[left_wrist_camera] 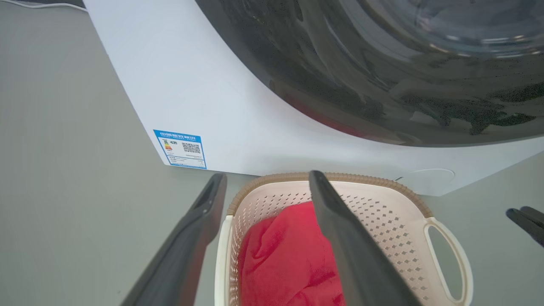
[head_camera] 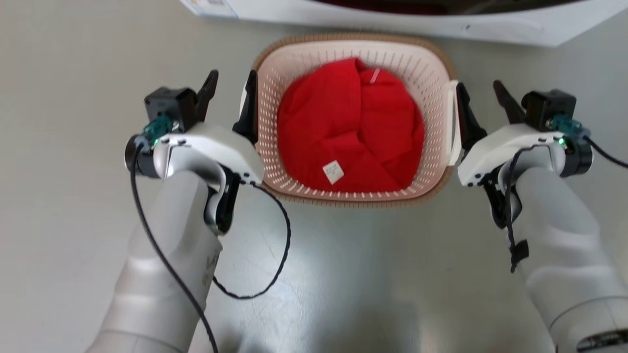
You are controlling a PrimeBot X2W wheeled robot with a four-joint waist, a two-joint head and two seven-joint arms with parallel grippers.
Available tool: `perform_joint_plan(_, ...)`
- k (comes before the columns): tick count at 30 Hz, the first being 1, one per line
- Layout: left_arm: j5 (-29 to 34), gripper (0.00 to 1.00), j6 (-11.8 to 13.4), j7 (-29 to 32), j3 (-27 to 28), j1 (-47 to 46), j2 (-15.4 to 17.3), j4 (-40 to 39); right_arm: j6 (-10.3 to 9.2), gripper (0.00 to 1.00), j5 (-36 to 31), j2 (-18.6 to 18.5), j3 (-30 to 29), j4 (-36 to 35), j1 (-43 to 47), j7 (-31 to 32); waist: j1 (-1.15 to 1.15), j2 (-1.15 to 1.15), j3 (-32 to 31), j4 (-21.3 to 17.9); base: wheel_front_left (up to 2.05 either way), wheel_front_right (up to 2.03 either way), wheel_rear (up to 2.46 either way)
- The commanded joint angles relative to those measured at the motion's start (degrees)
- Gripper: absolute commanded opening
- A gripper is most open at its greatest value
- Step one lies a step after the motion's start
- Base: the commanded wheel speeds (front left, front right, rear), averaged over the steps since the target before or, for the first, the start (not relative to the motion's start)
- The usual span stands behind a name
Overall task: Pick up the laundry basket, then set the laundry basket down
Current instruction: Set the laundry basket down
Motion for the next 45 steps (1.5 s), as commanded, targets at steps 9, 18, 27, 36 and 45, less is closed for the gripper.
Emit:
perform_joint_plan(9,2.09,1.0,-0.63,-0.35,6.25,11.67,2.05,-12.29,0.35,1.0,6.03,1.67,4.43,-14.3,11.07,-0.37,0.0,0.0,-10.15,-0.98,0.0,0.0,0.0)
perform_joint_plan(18,2.1,1.0,0.13,-0.35,7.32,21.56,2.05,-20.88,0.35,1.0,8.17,1.68,5.32,-28.61,22.83,-0.37,0.0,0.0,-17.95,-1.48,0.0,0.0,0.0)
perform_joint_plan(27,4.0,1.0,1.21,-0.35,5.57,27.7,2.05,-24.4,0.35,1.0,7.7,1.68,6.18,-35.47,32.32,-0.37,0.0,0.0,-24.41,-1.94,0.0,0.0,0.0)
perform_joint_plan(36,4.51,1.0,1.31,-0.35,6.95,35.64,2.05,-27.16,0.35,1.0,8.38,1.68,6.65,-39.38,40.49,-0.37,0.0,0.0,-31.56,-2.79,0.0,0.0,0.0)
perform_joint_plan(45,5.29,1.0,1.85,-0.35,8.56,43.88,2.05,-30.3,0.35,1.0,10.07,1.68,7.33,-41.23,46.44,-0.37,0.0,0.0,-37.15,-3.01,0.0,0.0,0.0)
